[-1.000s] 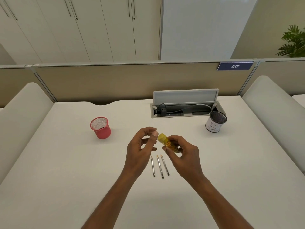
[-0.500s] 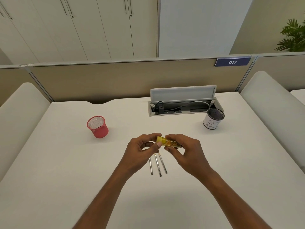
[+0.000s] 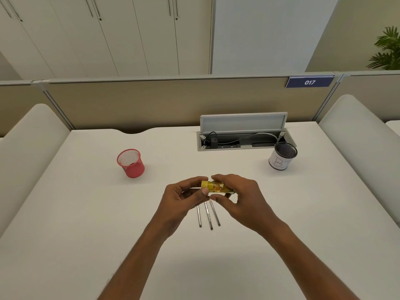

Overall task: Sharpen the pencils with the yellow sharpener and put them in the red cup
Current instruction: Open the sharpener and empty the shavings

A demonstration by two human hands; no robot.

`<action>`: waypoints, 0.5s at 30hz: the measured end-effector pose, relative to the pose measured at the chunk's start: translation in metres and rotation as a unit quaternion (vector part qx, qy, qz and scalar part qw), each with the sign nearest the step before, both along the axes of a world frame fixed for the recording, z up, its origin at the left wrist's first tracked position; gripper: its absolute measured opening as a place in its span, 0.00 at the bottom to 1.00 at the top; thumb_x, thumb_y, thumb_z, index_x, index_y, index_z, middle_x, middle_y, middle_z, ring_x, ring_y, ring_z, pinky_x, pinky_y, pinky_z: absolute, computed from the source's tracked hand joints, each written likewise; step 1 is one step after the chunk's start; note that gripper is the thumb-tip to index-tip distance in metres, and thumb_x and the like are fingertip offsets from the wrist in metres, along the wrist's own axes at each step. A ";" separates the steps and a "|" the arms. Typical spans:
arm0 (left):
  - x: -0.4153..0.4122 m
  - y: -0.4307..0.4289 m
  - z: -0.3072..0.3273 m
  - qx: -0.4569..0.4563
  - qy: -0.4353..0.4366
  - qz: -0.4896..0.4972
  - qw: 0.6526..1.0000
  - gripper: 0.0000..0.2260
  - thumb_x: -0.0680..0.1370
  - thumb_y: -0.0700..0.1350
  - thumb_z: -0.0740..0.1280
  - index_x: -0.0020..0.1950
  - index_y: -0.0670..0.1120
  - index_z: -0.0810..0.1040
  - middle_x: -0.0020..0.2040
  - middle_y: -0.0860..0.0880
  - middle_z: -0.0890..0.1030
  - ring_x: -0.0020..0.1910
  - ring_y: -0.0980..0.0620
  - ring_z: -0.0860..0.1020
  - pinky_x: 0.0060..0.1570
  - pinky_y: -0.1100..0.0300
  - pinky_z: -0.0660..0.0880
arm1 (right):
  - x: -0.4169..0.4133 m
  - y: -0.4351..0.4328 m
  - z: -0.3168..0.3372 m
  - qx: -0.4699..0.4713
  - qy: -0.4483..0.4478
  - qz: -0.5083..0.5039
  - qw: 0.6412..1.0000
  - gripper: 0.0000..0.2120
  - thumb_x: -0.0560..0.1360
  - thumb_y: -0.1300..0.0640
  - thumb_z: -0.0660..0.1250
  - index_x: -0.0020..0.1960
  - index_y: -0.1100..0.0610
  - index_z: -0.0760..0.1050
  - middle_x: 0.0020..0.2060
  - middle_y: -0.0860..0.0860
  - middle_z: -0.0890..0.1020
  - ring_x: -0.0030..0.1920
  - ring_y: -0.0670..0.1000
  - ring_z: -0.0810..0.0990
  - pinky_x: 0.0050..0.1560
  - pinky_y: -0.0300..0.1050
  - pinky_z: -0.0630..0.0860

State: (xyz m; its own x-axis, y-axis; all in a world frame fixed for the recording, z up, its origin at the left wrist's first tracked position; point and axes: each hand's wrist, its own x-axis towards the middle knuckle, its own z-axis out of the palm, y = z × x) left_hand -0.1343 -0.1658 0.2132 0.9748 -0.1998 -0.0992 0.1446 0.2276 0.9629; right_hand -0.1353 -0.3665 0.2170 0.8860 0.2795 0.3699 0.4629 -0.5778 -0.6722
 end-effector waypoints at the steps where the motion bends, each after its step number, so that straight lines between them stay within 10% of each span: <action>1: -0.001 0.001 0.001 -0.003 -0.002 -0.001 1.000 0.18 0.74 0.42 0.74 0.63 0.40 0.83 0.55 0.41 0.87 0.55 0.41 0.86 0.56 0.55 0.82 | 0.000 0.001 0.000 -0.001 0.001 0.000 1.000 0.18 0.76 0.52 0.75 0.65 0.53 0.80 0.53 0.45 0.85 0.48 0.42 0.80 0.48 0.28 0.74; 15: -0.012 0.020 0.005 0.040 0.011 0.004 0.999 0.14 0.74 0.45 0.75 0.58 0.43 0.87 0.51 0.40 0.88 0.53 0.41 0.86 0.56 0.49 0.83 | -0.005 0.027 -0.006 -0.107 0.029 0.063 0.992 0.18 0.84 0.48 0.62 0.72 0.50 0.70 0.58 0.45 0.80 0.56 0.46 0.76 0.58 0.41 0.74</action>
